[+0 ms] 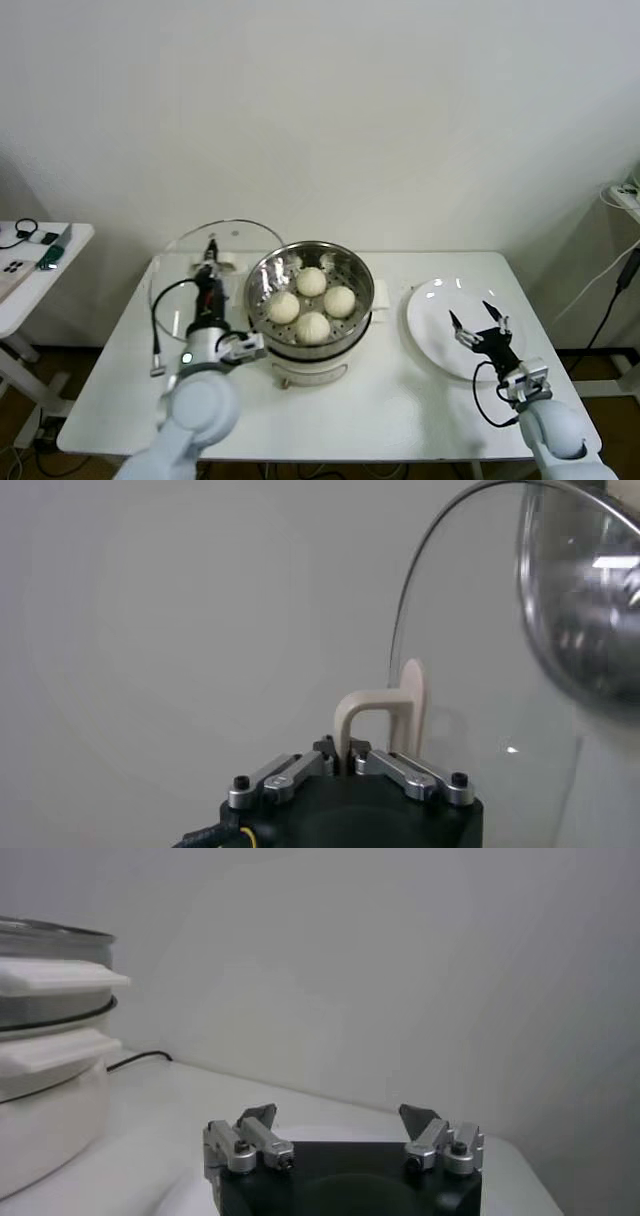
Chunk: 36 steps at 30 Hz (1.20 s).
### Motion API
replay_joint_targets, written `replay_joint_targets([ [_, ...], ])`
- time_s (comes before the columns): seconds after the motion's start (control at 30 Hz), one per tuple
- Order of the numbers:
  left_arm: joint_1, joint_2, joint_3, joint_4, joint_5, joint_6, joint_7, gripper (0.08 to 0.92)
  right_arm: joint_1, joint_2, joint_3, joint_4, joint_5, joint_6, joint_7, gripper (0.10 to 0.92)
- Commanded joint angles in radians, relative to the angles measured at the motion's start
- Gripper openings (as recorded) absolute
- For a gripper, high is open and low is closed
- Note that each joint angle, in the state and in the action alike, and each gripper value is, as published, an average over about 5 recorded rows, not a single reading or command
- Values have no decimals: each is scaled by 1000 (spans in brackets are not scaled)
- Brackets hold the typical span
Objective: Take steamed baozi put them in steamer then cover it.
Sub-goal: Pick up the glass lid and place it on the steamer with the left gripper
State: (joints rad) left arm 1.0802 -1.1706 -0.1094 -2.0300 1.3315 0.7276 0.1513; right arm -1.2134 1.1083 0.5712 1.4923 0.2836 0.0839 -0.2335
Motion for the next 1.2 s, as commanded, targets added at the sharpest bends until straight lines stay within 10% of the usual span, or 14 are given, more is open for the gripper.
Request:
replay_joint_targets([
  [0.03, -129, -179, 203, 93, 111, 53, 108, 151, -3, 2, 16, -17, -4, 9, -5, 823],
  [1.2, -199, -260, 240, 311, 139, 53, 106, 151, -35, 3, 67, -32, -7, 31, -19, 823],
])
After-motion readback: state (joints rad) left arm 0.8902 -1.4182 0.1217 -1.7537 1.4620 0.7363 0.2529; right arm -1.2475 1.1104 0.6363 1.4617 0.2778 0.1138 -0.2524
